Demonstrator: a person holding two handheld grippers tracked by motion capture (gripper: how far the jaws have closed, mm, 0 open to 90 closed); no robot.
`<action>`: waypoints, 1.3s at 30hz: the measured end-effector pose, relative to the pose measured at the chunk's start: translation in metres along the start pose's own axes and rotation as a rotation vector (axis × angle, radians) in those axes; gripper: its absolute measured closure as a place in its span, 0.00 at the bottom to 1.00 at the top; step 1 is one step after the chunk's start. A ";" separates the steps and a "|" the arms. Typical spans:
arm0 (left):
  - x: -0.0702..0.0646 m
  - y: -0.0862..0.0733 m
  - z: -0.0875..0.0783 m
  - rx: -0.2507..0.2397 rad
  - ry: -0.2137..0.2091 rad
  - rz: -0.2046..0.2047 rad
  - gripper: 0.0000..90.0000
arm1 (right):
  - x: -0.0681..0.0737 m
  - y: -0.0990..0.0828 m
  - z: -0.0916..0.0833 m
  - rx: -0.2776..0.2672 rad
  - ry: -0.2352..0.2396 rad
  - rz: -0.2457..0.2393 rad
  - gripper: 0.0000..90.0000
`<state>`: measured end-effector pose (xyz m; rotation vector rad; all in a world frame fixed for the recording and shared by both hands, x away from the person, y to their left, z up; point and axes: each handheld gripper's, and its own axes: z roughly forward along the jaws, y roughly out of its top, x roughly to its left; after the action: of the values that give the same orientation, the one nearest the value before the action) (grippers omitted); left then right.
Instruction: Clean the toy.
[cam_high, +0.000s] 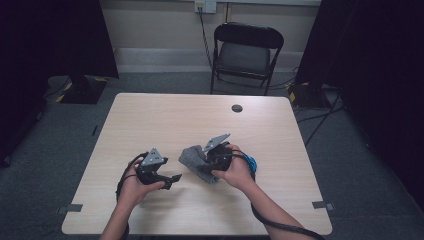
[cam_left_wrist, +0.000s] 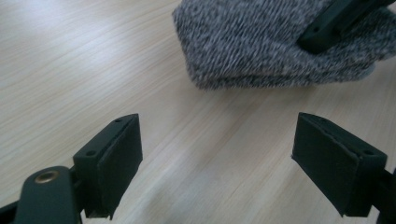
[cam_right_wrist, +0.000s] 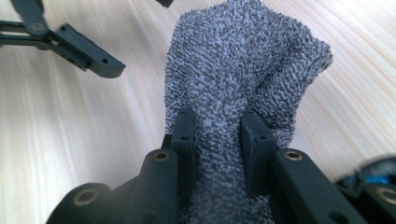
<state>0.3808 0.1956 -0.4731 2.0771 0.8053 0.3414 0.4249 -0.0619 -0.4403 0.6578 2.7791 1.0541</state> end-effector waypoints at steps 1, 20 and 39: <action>0.000 -0.001 -0.001 -0.007 0.000 -0.012 0.17 | 0.000 0.002 0.004 0.002 0.001 0.001 0.79; 0.002 -0.030 -0.027 0.014 0.050 -0.057 0.18 | 0.014 0.031 0.067 0.054 0.008 -0.019 0.68; -0.018 -0.024 -0.011 0.050 -0.039 -0.033 0.21 | -0.034 0.010 0.023 -0.004 -0.064 0.027 0.66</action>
<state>0.3516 0.2014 -0.4851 2.1080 0.8312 0.2645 0.4647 -0.0559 -0.4534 0.7172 2.7200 1.0246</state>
